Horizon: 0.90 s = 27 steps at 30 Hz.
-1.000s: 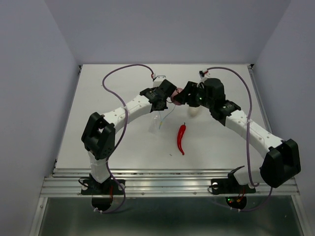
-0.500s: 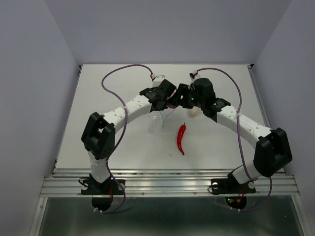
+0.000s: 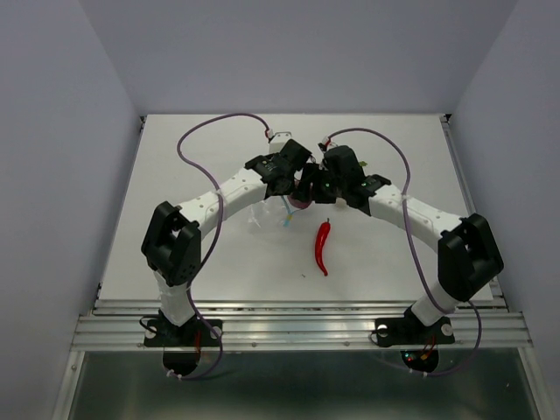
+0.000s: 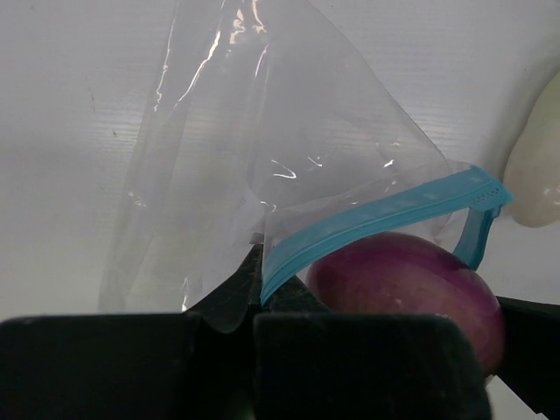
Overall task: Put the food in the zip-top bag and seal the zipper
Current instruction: Place the food into the zip-top bag
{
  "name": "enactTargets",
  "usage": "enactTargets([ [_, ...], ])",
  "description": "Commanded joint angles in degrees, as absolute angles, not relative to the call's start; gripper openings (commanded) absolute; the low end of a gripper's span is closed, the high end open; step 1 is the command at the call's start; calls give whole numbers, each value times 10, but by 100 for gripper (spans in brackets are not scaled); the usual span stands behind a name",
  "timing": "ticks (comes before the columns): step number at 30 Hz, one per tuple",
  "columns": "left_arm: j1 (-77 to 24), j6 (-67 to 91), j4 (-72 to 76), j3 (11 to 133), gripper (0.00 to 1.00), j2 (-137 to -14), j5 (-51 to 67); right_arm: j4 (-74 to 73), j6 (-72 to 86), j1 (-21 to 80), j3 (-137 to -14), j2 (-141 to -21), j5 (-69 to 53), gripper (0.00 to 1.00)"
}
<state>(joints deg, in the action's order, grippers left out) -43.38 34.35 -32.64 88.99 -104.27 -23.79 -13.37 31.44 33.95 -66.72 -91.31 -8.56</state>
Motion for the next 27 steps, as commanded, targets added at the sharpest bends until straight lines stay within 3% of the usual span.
enactTargets([
  [1,-432,342,-324,897,0,-1004,-238,-133,289,349,-715,-923,-87,55],
  [3,-432,342,-324,896,0,-1005,-239,-134,290,349,-719,-923,-84,66],
  [16,-423,344,-321,887,0,-1005,-233,-169,282,349,-733,-901,-42,93],
  [23,-417,341,-317,882,0,-1005,-227,-170,280,349,-738,-876,-58,93],
  [27,-411,340,-311,873,0,-999,-222,-180,288,349,-724,-846,16,94],
])
